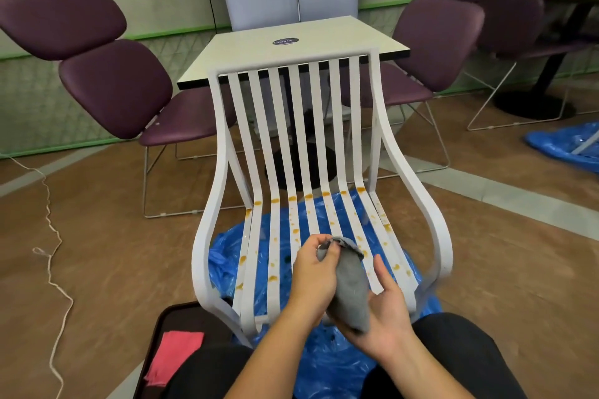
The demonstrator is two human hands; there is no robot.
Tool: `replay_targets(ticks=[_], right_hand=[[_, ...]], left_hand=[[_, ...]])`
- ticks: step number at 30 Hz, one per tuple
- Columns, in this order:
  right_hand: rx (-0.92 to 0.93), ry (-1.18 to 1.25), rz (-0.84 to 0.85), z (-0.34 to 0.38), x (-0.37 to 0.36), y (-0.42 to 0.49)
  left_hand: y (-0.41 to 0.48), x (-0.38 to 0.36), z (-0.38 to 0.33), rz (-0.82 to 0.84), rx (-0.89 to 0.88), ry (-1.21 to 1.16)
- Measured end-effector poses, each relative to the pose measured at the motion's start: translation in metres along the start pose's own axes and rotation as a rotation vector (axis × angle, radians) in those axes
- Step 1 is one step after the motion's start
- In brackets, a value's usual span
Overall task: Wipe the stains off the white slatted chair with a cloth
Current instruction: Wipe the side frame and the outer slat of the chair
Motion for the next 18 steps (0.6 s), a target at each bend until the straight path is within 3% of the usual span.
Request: replay_targets(ticks=[3,9,18], right_hand=[[0.031,-0.076,0.066,-0.001,-0.009,0.001],[0.117,-0.082,0.027,-0.007,-0.015,0.031],[0.019,-0.175,0.063,-0.020,-0.044,0.059]], left_hand=[[0.005,0.005,-0.003,-0.037,-0.070,0.047],[0.028,0.030,-0.002,-0.292,-0.201,0.125],[0.067,0.032,0.008,-0.094,0.095,-0.199]])
Point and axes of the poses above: each hand's wrist, its own y-axis towards the middle knuckle, its own x-axis out of the back of the hand, z = x × y, the point moved 5 cm from there along y, towards the middle knuckle, and after that the axes turned 11 degrees about -z, right-handed, at the moved point
